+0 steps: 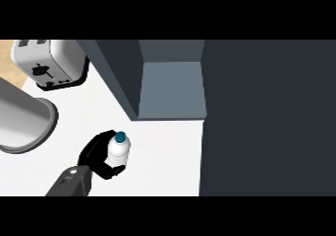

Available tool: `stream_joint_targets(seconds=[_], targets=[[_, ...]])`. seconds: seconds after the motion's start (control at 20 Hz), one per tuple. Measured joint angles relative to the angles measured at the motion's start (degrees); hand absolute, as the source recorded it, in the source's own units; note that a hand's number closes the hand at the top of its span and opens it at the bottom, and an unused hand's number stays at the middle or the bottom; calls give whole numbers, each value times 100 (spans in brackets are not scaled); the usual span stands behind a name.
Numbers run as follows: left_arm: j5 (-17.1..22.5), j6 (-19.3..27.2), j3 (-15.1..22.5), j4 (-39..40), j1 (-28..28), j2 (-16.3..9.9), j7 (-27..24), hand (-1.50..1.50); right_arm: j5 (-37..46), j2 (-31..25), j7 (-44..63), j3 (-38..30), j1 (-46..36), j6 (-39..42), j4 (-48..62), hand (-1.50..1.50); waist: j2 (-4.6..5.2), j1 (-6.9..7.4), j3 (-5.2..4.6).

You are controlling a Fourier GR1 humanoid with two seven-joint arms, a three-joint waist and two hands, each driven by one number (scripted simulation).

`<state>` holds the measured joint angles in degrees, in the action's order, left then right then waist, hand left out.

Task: Pick up the bottled water, place it into the cabinet and close the cabinet

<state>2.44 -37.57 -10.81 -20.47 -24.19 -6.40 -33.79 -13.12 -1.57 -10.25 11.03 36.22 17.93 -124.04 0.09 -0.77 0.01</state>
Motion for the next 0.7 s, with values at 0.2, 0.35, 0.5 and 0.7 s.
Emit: stream_joint_targets(seconds=[0.2, 0.35, 0.5, 0.7], targets=[[505, 508, -542, -148, 238, -92, -270, 150, -37, -6, 36, -85, -41, -49, -1, -150, -6, 83, -4], [823, 642, -815, -303, 417, -145, -364, 150, -48, -13, 62, -84, -27, -57, -11, -150, -14, 87, -3], [1112, 688, -960, -569, 576, -51, -323, 150, 7, 8, 73, 25, 51, -93, -95, -150, -22, 86, 0], [1401, 625, -985, -881, 716, -9, -55, 150, 100, 7, -63, 84, 65, -86, -10, -150, -23, 70, -1]])
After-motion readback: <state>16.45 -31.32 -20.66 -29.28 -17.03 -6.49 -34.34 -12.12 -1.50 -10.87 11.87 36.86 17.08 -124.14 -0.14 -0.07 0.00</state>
